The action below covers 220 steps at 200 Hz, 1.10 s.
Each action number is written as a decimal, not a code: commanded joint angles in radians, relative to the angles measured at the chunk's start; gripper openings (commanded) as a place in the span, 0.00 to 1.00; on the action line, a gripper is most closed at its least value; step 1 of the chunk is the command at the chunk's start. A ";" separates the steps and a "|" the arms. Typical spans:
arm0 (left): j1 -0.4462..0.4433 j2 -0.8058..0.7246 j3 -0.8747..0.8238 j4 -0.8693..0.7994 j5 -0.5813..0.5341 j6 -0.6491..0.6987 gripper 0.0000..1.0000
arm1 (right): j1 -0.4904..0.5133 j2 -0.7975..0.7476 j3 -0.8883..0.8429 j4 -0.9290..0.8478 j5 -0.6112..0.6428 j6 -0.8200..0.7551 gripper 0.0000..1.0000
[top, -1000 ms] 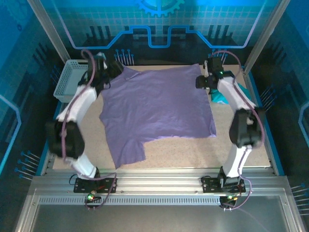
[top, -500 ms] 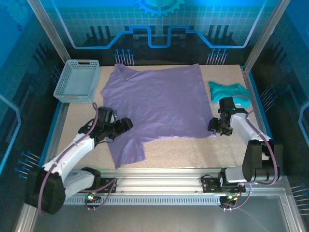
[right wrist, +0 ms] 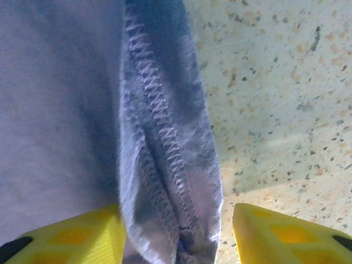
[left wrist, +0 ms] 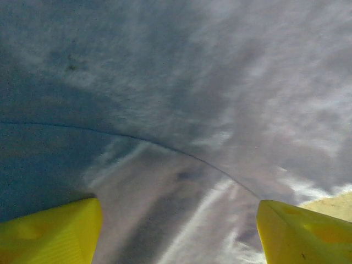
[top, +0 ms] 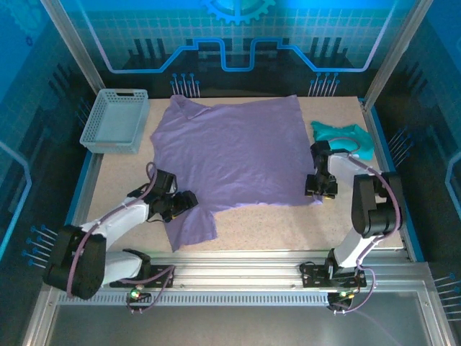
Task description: Fold the inside-out t-shirt
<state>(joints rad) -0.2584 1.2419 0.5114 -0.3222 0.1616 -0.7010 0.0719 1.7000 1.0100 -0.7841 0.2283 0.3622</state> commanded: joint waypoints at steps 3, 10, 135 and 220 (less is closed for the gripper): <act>0.029 0.035 -0.064 0.069 -0.002 -0.007 0.73 | -0.015 0.024 0.037 -0.077 0.061 -0.012 0.50; 0.040 0.036 -0.080 0.075 0.004 -0.025 0.73 | -0.023 0.029 0.039 -0.084 0.066 -0.013 0.50; 0.062 -0.010 -0.145 0.052 -0.047 -0.106 0.70 | -0.099 0.094 0.141 -0.177 0.243 -0.025 0.49; 0.062 -0.045 -0.085 0.048 -0.031 -0.050 0.74 | -0.091 -0.109 -0.012 -0.059 -0.097 0.007 0.49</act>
<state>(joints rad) -0.2119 1.1954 0.4252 -0.1665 0.1852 -0.7856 -0.0265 1.7073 1.0885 -0.8890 0.3515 0.3408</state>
